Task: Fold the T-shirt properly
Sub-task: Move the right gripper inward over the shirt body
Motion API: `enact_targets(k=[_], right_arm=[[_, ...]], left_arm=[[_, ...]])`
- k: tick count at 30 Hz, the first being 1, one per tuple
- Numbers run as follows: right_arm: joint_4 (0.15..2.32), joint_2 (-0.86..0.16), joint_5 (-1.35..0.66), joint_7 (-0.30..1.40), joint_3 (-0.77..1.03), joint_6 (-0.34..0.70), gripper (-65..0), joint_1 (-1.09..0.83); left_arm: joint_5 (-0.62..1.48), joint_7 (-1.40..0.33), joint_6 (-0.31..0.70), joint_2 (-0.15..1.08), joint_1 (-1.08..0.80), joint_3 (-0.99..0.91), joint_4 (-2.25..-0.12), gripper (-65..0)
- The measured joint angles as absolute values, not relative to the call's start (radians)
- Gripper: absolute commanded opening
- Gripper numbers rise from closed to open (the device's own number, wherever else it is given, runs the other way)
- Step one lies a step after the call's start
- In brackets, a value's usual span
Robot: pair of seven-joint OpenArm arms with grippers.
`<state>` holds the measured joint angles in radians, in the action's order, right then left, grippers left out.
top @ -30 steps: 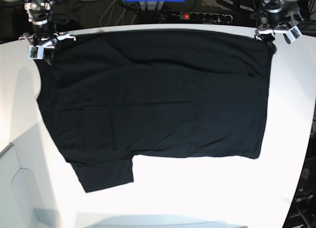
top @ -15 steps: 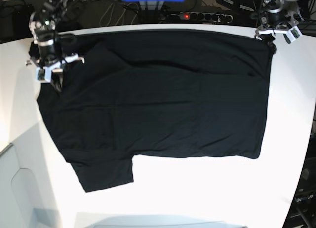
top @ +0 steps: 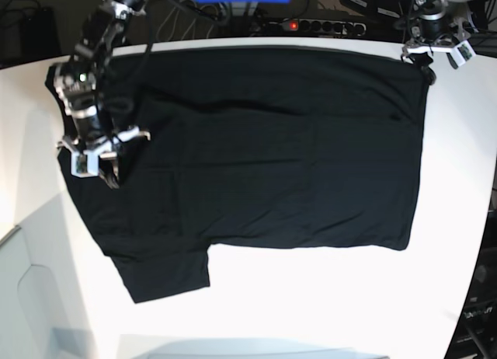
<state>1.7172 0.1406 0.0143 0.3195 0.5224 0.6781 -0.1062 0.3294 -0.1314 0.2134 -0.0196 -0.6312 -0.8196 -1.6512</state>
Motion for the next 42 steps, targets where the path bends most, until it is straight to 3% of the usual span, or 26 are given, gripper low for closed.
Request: enact_targets(k=[5,13,16,21,28,34,42], right_arm=[[1.608,0.105,0.092,0.431,0.523,0.677,-63.2,0.014],[1.626,0.117,0.141,0.453,0.529,0.680,-37.4,0.038],[1.692,0.130,0.138,0.446,0.529,0.680,-31.1,0.015],[1.850,0.141,0.139,0.441,0.468,0.680,-30.6,-0.171],[1.902,0.144,0.133,0.429,0.282,0.688,-30.6,-0.423],[1.902,0.134,0.134,0.307,0.263,0.688,-30.6,-0.509],[1.798,0.111,0.139,0.292,0.272,0.688,-30.9,-0.476]], left_arm=[[0.331,-0.131,0.212,-0.019,-0.632,-0.865,-1.652,-21.8],[0.334,-0.131,0.213,-0.022,-0.631,-0.880,-1.652,-21.8],[0.335,-0.131,0.213,-0.022,-0.630,-0.878,-1.652,-21.8],[0.335,-0.132,0.213,-0.015,-0.627,-0.875,-1.652,-21.8],[0.328,-0.132,0.213,-0.002,-0.605,-0.876,-1.652,-21.8],[0.327,-0.131,0.213,0.000,-0.590,-0.877,-1.651,-21.8],[0.327,-0.131,0.213,0.000,-0.593,-0.878,-1.651,-21.8]])
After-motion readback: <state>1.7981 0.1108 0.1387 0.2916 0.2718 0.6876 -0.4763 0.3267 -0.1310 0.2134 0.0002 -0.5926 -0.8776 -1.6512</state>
